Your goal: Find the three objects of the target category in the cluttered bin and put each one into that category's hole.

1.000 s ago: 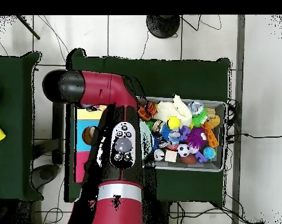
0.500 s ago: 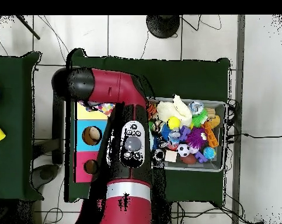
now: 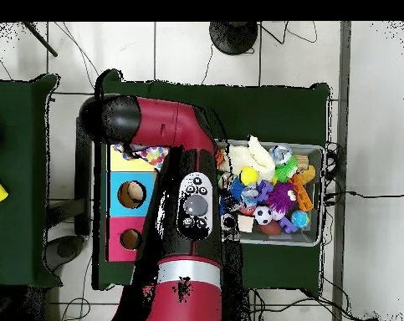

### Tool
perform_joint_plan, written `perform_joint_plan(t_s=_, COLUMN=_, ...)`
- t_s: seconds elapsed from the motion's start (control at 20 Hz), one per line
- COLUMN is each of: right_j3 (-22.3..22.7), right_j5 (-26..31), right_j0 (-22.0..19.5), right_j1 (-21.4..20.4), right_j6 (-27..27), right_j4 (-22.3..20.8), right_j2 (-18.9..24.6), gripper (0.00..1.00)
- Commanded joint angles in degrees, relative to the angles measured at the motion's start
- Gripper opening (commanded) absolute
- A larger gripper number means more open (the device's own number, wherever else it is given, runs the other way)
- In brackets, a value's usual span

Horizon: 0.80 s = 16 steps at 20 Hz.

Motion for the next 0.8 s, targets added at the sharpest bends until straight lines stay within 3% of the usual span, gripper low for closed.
perform_joint_plan(t_s=0.05, right_j3=2.3, right_j5=8.5, right_j0=-1.1, right_j1=-2.1, right_j6=7.0, right_j4=-0.7, right_j2=4.7, gripper=1.0)
perform_joint_plan(t_s=0.3, right_j3=3.3, right_j5=11.8, right_j0=-1.1, right_j1=-4.8, right_j6=7.2, right_j4=0.3, right_j2=5.2, gripper=1.0)
perform_joint_plan(t_s=0.65, right_j3=2.1, right_j5=13.3, right_j0=-1.1, right_j1=-5.5, right_j6=7.4, right_j4=0.5, right_j2=6.0, gripper=1.0)
perform_joint_plan(t_s=0.7, right_j3=1.7, right_j5=12.8, right_j0=-1.2, right_j1=-5.4, right_j6=7.3, right_j4=0.4, right_j2=6.2, gripper=0.0)
perform_joint_plan(t_s=0.8, right_j3=0.9, right_j5=12.5, right_j0=-1.0, right_j1=-5.0, right_j6=7.8, right_j4=-0.2, right_j2=5.4, gripper=0.0)
